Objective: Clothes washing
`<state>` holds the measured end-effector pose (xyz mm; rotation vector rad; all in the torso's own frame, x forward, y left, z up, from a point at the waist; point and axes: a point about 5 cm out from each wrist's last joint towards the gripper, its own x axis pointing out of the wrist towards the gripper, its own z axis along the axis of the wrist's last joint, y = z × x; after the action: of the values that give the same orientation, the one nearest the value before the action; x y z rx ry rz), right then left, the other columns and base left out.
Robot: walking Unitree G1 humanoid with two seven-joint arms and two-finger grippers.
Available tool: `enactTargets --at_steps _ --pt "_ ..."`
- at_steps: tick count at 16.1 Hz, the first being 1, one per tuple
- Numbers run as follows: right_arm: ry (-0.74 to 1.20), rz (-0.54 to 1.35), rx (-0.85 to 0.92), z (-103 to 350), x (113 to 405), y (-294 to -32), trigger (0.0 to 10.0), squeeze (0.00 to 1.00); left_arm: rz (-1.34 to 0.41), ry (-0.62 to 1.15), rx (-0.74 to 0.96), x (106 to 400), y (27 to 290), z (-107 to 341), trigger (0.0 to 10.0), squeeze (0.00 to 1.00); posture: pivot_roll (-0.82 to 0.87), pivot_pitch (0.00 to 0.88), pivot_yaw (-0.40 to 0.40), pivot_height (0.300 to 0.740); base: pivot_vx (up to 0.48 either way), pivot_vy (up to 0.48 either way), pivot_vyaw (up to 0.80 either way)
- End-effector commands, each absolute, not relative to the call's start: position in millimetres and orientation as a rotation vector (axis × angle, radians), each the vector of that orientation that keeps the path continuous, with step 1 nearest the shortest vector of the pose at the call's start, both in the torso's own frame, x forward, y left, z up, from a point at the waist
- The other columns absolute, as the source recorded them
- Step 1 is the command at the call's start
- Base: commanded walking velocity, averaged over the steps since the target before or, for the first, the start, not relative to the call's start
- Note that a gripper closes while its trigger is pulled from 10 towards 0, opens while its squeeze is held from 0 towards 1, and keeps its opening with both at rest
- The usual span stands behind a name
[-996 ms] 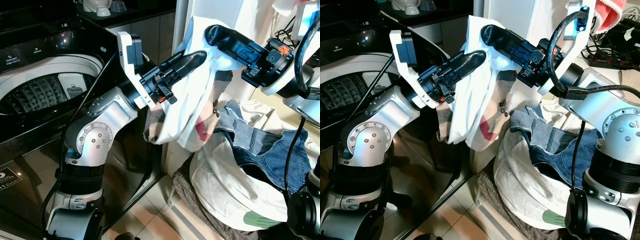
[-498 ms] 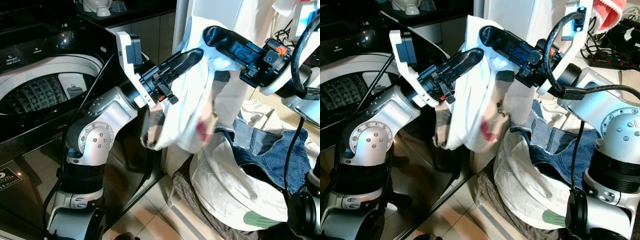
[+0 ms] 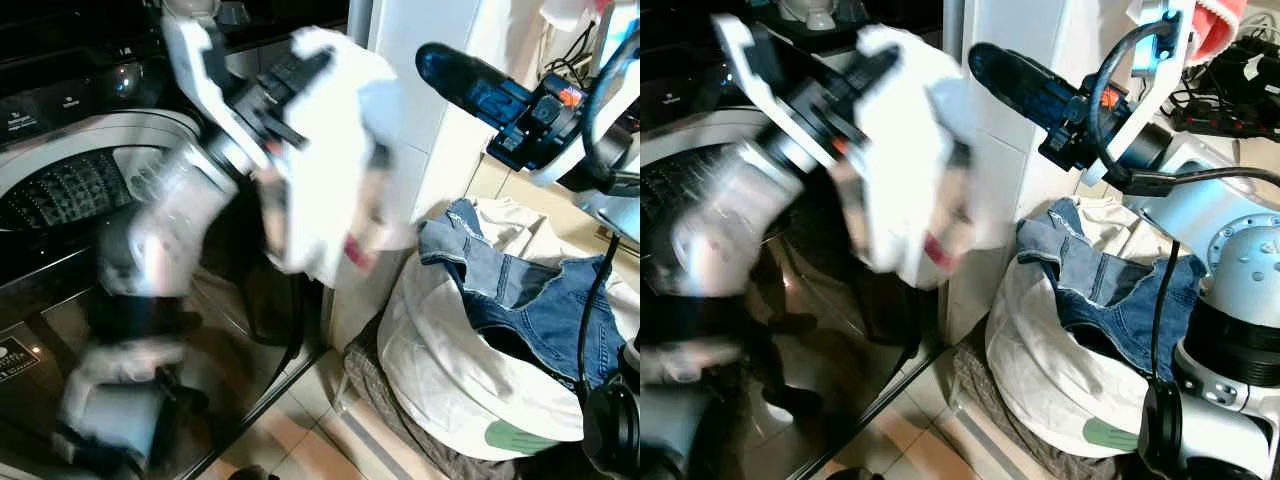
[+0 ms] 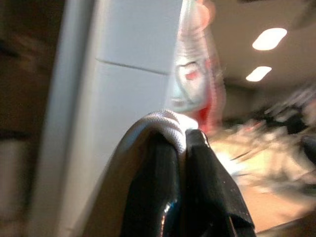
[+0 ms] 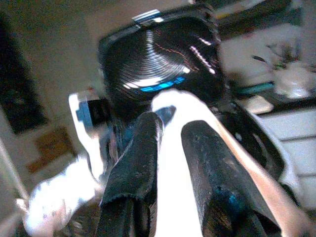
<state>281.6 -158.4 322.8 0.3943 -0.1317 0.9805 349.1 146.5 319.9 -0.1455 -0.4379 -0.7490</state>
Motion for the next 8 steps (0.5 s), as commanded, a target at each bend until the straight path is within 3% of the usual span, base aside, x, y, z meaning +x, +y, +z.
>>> enactTargets --at_steps 1,3,5,7,8 --pt "-0.131 0.973 0.338 321 278 -157 10.0 0.0 -0.504 -0.6 0.068 355 190 369 0.0 0.0 -0.03 0.0 -0.003 0.74 0.0 0.0 0.0" --pt "-0.121 1.009 0.297 319 275 -147 10.0 0.0 -0.178 -0.641 0.339 363 229 405 0.0 0.0 -0.02 0.0 -0.005 0.74 0.0 0.0 0.0" --pt "-0.119 1.023 0.281 319 274 -140 10.0 0.0 0.042 -0.7 0.47 361 247 427 0.0 0.0 -0.02 0.0 -0.003 0.74 0.0 0.0 0.0" --pt "-0.112 1.037 0.258 316 273 -134 10.0 0.0 0.221 -0.857 0.636 349 251 464 0.0 0.0 -0.03 0.0 0.008 0.74 0.0 0.0 0.0" --pt "-0.097 1.042 0.24 313 272 -130 10.0 0.0 0.17 -0.741 0.627 363 250 453 0.0 0.0 -0.03 0.0 0.008 0.74 0.0 0.0 0.0"
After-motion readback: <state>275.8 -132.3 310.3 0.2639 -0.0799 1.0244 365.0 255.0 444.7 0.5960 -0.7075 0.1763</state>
